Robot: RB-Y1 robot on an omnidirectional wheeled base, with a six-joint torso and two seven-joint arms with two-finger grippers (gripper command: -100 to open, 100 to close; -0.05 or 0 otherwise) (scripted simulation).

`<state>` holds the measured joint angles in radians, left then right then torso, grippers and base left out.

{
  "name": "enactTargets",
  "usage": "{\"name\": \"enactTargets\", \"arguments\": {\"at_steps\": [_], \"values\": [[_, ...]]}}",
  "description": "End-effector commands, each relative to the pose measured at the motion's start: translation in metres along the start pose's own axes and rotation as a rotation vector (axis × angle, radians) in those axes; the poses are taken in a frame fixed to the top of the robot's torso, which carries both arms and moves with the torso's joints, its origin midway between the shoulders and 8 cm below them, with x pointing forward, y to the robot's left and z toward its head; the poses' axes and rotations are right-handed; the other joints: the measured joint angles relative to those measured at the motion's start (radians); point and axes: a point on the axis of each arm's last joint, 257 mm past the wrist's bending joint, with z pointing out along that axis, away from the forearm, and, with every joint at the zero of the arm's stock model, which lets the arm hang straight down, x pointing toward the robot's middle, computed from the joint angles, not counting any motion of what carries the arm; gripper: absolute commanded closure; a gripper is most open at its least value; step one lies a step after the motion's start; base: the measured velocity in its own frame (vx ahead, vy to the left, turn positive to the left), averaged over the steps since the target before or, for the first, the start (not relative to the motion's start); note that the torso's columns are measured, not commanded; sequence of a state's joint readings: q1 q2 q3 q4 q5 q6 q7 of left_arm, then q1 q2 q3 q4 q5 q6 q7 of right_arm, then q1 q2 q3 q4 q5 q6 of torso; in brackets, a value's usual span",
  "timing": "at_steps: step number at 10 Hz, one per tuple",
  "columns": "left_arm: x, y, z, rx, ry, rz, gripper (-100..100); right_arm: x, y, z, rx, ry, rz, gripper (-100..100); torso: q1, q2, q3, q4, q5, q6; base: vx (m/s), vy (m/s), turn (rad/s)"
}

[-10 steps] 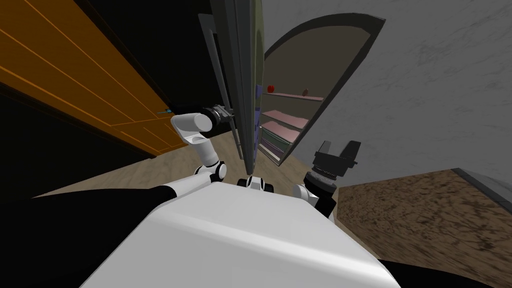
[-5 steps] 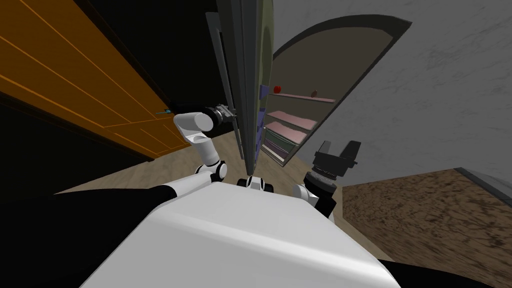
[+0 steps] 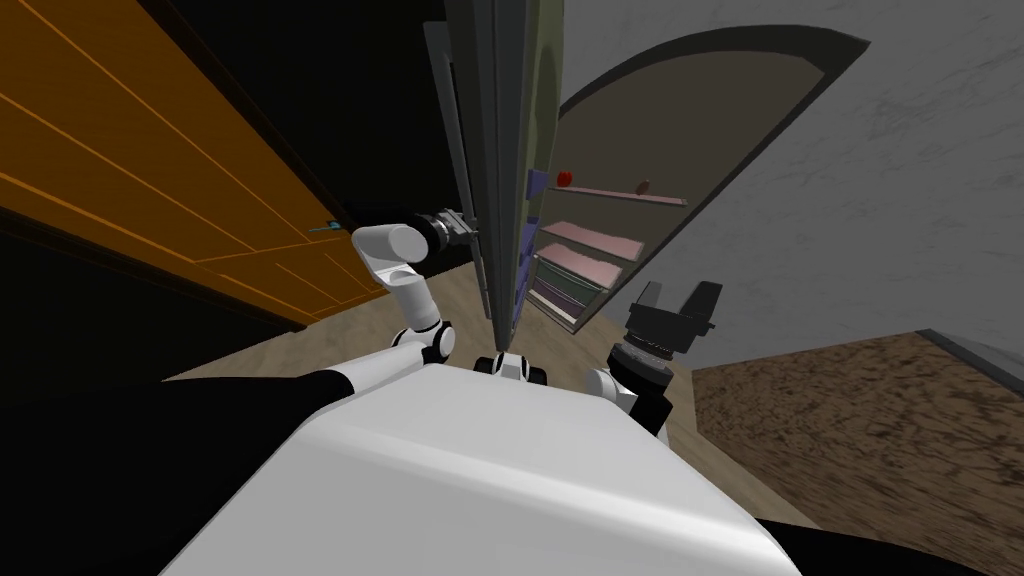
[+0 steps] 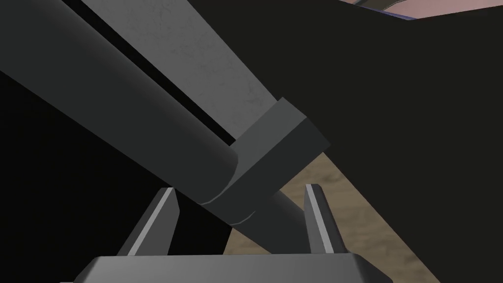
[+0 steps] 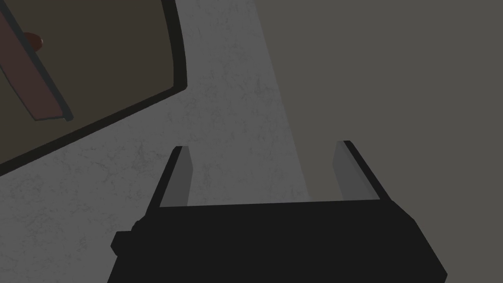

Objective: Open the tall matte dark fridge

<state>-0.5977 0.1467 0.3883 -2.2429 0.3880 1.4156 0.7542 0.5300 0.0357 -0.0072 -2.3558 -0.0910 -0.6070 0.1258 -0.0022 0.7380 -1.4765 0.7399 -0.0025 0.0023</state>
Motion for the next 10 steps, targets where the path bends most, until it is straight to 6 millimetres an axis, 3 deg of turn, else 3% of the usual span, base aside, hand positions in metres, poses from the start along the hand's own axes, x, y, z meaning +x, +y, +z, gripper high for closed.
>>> {"name": "enactTargets", "arguments": {"at_steps": [1, 6, 10], "values": [[0.011, -0.005, -0.013, -0.003, 0.004, -0.002, -100, 0.000, 0.000, 0.000, 0.000, 0.000, 0.000, 0, -0.005, 0.000, 0.000, -0.001, 0.000, -0.001, 0.045, -0.017, 0.031], [0.030, -0.013, -0.039, -0.006, 0.007, -0.004, -100, 0.000, 0.000, 0.000, 0.000, 0.000, 0.000, 0, 0.000, 0.001, -0.001, 0.005, -0.001, 0.000, 0.041, -0.014, 0.010], [0.041, -0.017, -0.060, -0.005, 0.005, -0.004, -100, 0.000, 0.000, 0.000, 0.000, 0.000, 0.000, 0, -0.011, 0.005, 0.001, 0.012, -0.008, 0.004, 0.054, 0.008, 0.013]]}}
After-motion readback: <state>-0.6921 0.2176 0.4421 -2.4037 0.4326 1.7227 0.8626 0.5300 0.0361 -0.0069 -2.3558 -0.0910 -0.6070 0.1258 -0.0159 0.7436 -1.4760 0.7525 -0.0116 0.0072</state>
